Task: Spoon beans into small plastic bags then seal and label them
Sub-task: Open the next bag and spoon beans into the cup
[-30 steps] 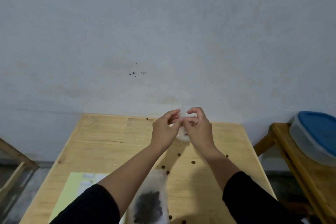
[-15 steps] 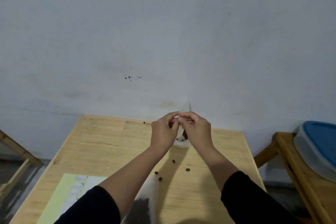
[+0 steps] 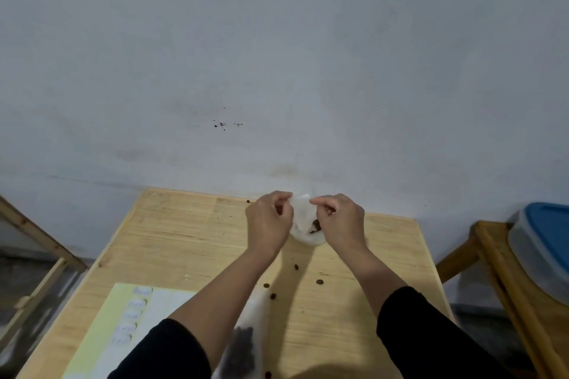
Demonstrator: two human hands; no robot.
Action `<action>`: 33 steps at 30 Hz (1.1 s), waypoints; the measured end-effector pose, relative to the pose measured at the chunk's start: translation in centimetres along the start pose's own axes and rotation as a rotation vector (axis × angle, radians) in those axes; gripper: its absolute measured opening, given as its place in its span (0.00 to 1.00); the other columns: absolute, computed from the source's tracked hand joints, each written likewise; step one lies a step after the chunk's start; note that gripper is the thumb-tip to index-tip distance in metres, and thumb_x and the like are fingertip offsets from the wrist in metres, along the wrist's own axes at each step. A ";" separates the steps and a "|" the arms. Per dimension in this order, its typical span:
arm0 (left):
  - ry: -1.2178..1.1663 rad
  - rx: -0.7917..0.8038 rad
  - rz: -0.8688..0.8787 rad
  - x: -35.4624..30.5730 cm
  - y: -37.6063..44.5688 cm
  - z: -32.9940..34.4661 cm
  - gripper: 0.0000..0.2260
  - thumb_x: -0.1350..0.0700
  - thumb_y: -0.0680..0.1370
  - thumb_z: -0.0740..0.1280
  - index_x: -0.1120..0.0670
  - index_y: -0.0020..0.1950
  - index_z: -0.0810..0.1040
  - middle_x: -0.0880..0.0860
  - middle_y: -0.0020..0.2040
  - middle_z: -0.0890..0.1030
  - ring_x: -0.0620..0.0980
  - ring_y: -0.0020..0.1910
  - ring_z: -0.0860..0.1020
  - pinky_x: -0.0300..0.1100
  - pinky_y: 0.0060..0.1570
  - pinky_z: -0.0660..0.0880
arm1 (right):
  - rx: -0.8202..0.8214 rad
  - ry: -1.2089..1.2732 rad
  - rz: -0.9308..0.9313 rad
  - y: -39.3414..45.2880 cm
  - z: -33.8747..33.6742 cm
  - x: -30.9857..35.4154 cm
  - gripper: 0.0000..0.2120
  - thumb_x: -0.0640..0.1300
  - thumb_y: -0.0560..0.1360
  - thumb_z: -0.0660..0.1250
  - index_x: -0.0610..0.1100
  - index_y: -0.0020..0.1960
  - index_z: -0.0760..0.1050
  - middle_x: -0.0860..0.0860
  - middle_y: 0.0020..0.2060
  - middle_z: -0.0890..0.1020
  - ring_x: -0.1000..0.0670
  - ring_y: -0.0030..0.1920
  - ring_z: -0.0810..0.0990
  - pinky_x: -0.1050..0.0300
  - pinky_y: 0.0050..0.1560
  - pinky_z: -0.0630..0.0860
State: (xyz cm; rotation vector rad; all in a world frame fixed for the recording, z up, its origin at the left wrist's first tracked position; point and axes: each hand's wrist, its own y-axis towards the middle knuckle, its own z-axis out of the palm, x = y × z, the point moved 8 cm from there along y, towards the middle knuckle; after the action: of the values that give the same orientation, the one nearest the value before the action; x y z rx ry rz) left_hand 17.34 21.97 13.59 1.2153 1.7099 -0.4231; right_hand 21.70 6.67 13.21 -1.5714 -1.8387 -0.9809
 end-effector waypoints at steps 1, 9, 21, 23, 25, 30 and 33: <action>0.012 -0.010 -0.006 0.3 0.3 -0.4 0.09 0.61 0.75 0.65 0.55 0.52 0.83 0.48 0.38 0.83 0.38 0.34 0.77 0.22 0.42 0.68 | 0.011 -0.012 -0.009 -0.1 0.1 0.0 0.11 0.36 0.74 0.65 0.48 0.47 0.83 0.51 0.39 0.80 0.57 0.36 0.76 0.63 0.42 0.72; -0.182 0.336 0.136 1.3 -0.3 0.0 0.24 0.52 0.69 0.75 0.48 0.64 0.74 0.44 0.56 0.79 0.36 0.56 0.76 0.29 0.55 0.72 | 0.175 0.073 0.018 -0.3 1.4 0.8 0.15 0.36 0.76 0.63 0.50 0.57 0.80 0.53 0.37 0.74 0.58 0.36 0.72 0.76 0.39 0.67; 0.057 0.559 0.361 3.8 -1.4 2.9 0.50 0.49 0.61 0.79 0.51 0.75 0.52 0.43 0.68 0.61 0.36 0.67 0.60 0.22 0.62 0.54 | 0.428 0.160 -0.004 -2.1 3.8 1.6 0.13 0.36 0.75 0.65 0.47 0.57 0.80 0.44 0.47 0.79 0.54 0.42 0.75 0.76 0.45 0.69; 0.023 0.490 0.325 4.3 -1.3 2.6 0.41 0.48 0.62 0.77 0.52 0.71 0.62 0.45 0.65 0.67 0.37 0.63 0.66 0.22 0.60 0.58 | 0.418 0.042 -0.055 -1.9 3.7 1.5 0.13 0.35 0.76 0.64 0.46 0.57 0.80 0.45 0.43 0.77 0.52 0.42 0.74 0.82 0.46 0.63; -0.018 0.448 0.266 5.1 -1.2 2.4 0.33 0.49 0.62 0.76 0.49 0.64 0.68 0.44 0.60 0.72 0.36 0.57 0.71 0.25 0.57 0.64 | 0.402 -0.086 -0.131 -1.7 3.8 1.5 0.14 0.34 0.76 0.62 0.45 0.55 0.81 0.49 0.40 0.74 0.52 0.41 0.73 0.81 0.46 0.62; -0.017 0.369 0.175 6.8 -0.7 2.5 0.27 0.48 0.62 0.74 0.47 0.58 0.69 0.43 0.54 0.74 0.38 0.54 0.73 0.26 0.53 0.67 | 0.349 0.004 -0.145 -1.0 4.3 0.0 0.10 0.37 0.77 0.64 0.45 0.51 0.83 0.51 0.42 0.77 0.53 0.43 0.77 0.69 0.45 0.72; 0.012 0.320 0.128 8.0 -0.4 2.3 0.30 0.51 0.62 0.78 0.49 0.59 0.69 0.42 0.55 0.72 0.30 0.56 0.70 0.22 0.55 0.63 | 0.070 0.112 0.067 -0.5 2.2 -5.0 0.09 0.35 0.75 0.65 0.41 0.52 0.82 0.50 0.45 0.82 0.53 0.44 0.80 0.69 0.46 0.75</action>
State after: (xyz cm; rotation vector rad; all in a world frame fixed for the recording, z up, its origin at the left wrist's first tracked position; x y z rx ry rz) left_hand 17.84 24.42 5.60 1.5501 1.6029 -0.6293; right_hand 22.31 5.34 7.92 -1.4966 -1.7147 -0.9447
